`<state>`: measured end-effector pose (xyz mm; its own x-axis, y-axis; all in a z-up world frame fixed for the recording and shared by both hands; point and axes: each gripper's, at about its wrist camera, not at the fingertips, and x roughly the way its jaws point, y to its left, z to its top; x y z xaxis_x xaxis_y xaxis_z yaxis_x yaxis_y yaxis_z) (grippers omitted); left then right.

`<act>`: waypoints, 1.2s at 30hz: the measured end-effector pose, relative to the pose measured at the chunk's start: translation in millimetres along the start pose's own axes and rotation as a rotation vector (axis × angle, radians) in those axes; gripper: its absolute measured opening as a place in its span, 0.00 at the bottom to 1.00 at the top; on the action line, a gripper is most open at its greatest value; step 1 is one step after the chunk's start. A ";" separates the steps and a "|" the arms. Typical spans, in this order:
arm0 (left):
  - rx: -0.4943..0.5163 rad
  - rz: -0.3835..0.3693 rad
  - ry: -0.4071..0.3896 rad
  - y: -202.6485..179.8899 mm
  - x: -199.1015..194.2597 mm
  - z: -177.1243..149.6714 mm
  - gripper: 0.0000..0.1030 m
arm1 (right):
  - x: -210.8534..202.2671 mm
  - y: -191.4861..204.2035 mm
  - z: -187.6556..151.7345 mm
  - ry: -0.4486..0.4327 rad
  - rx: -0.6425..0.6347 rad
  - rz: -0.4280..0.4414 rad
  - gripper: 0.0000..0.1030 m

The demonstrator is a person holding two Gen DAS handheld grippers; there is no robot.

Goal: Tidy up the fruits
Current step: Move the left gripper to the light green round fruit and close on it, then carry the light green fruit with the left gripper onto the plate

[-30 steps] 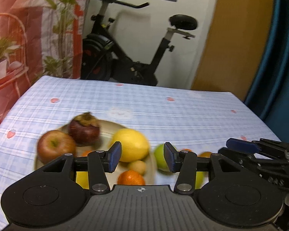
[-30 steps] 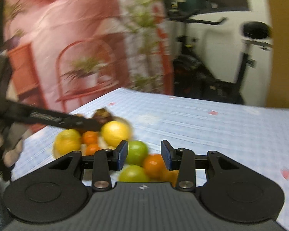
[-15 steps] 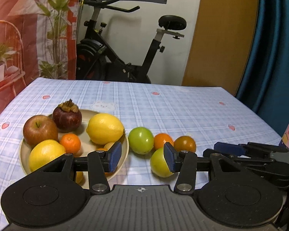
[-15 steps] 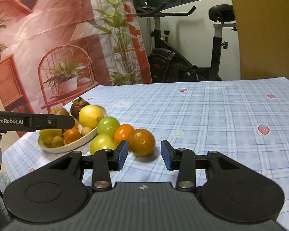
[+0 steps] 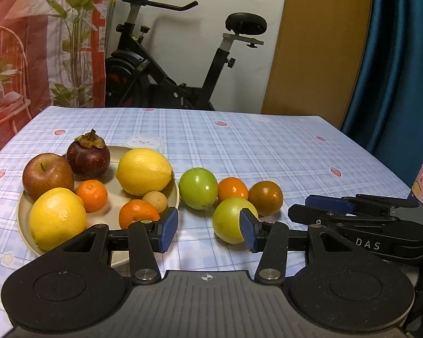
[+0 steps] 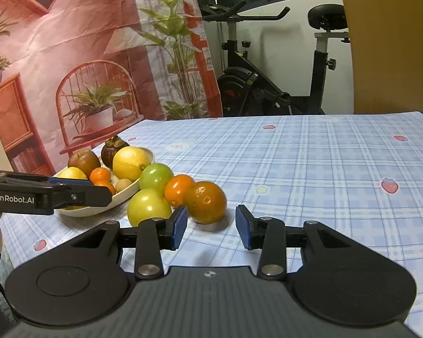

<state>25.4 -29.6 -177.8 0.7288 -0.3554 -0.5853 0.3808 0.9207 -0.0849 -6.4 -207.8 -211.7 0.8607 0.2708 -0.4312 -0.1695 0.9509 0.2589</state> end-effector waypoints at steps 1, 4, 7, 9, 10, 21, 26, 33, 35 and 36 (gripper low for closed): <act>-0.001 0.000 0.002 0.5 0.6 -0.5 0.49 | 0.4 0.1 -0.3 0.003 -0.002 0.001 0.40; -0.007 -0.001 0.008 2.8 2.0 -1.5 0.49 | 1.0 0.3 -0.7 0.006 -0.001 0.001 0.40; -0.010 -0.004 0.005 3.6 1.3 -1.1 0.49 | 0.7 0.5 -0.3 0.006 0.000 0.006 0.40; -0.012 -0.008 0.003 2.9 0.4 -1.5 0.49 | 1.1 2.0 0.0 0.008 -0.006 0.017 0.40; -0.013 -0.010 0.005 3.0 0.8 -1.2 0.49 | 1.8 3.6 0.0 0.010 -0.012 0.021 0.40; -0.009 -0.128 0.073 -1.4 23.1 15.2 0.49 | 27.6 39.0 6.2 0.085 -0.158 0.146 0.40; -0.024 -0.140 0.105 0.5 38.2 17.3 0.49 | 42.8 43.4 8.6 0.116 -0.170 0.156 0.41; -0.039 -0.133 0.126 3.2 53.9 17.0 0.49 | 50.8 43.5 10.8 0.129 -0.172 0.173 0.44; -0.038 -0.128 0.130 5.0 56.0 16.0 0.49 | 52.6 45.5 10.2 0.131 -0.181 0.170 0.44; -0.041 -0.127 0.133 6.1 57.4 15.3 0.49 | 54.1 46.0 10.3 0.133 -0.182 0.171 0.45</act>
<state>78.2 -46.9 -199.6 0.5934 -0.4472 -0.6693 0.4393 0.8766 -0.1963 37.3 -151.0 -214.2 0.7439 0.4356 -0.5069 -0.4005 0.8977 0.1837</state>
